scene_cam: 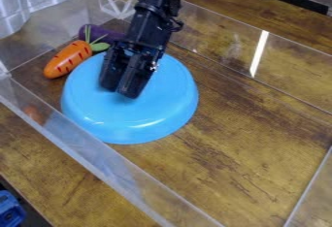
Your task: Move the carrot to the right side
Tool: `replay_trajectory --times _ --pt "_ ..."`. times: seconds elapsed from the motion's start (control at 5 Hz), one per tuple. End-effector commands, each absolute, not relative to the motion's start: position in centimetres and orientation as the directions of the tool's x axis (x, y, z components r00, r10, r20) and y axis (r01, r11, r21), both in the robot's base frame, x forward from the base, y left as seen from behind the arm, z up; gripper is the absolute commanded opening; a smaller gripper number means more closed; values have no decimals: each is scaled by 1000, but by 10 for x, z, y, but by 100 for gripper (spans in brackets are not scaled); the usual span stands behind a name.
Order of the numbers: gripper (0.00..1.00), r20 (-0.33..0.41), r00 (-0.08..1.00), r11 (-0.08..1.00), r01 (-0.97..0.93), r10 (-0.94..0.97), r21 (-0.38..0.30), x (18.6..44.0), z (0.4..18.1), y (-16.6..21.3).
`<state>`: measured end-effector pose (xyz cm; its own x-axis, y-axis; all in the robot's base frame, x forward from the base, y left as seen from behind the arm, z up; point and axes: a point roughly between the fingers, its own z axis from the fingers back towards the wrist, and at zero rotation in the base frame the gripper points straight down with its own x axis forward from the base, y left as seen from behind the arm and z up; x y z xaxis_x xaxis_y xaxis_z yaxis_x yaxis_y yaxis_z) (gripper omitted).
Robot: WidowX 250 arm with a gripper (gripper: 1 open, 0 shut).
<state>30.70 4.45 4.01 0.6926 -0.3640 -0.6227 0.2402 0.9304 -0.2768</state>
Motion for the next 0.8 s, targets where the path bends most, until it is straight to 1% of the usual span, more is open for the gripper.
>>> replay_trajectory --times 0.0,0.6 --pt "0 -547 741 921 303 -389 -245 317 74 40" --pt "0 -552 725 911 329 -412 -248 319 83 38"
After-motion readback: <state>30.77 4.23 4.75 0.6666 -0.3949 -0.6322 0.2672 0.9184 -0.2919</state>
